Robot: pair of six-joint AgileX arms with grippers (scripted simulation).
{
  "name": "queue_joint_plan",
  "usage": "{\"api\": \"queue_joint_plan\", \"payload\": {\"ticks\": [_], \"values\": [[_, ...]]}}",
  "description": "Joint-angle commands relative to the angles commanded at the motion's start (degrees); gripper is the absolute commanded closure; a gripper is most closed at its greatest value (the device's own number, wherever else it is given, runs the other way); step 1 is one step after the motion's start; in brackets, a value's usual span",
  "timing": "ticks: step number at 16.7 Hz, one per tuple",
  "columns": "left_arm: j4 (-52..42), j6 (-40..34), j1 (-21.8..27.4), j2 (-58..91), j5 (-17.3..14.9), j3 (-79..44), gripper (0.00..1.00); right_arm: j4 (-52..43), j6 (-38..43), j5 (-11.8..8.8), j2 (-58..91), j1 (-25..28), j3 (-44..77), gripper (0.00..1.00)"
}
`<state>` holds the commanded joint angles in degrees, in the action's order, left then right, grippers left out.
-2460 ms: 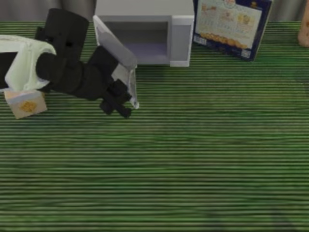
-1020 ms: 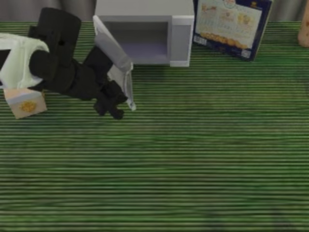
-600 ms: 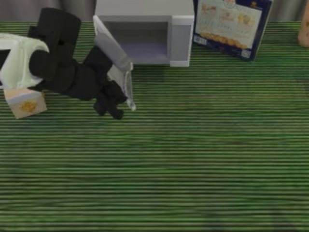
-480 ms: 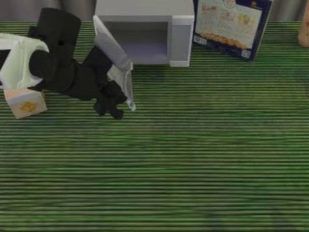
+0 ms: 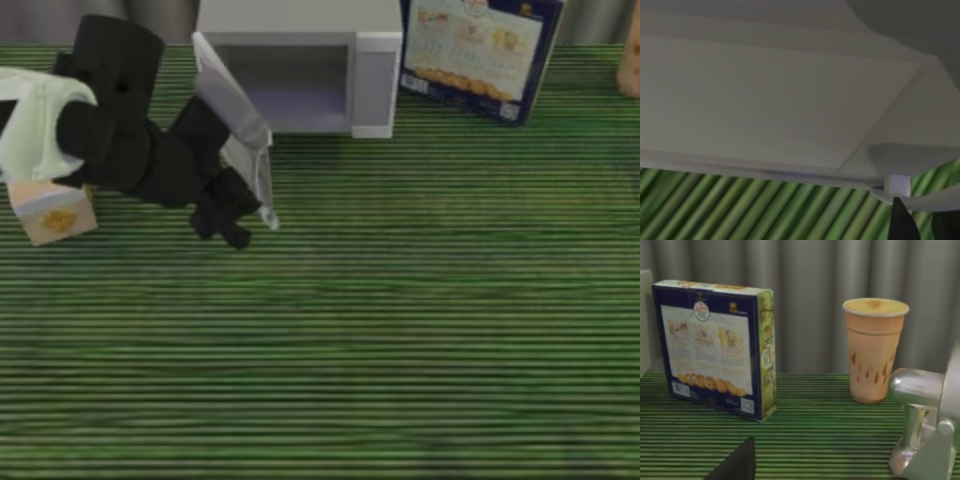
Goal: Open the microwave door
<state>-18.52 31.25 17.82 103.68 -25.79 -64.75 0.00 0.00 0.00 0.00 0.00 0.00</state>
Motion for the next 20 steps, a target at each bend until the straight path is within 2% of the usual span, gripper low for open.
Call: {"api": "queue_joint_plan", "payload": {"ticks": [5, 20], "values": [[-1.4, 3.0, -1.4, 0.0, -1.5, -0.5, 1.0, 0.0, 0.0, 0.0, 0.0, 0.0, 0.0, 0.0], [-1.4, 3.1, -1.4, 0.0, -1.5, -0.5, 1.0, 0.0, 0.0, 0.0, 0.0, 0.0, 0.0, 0.0]]}}
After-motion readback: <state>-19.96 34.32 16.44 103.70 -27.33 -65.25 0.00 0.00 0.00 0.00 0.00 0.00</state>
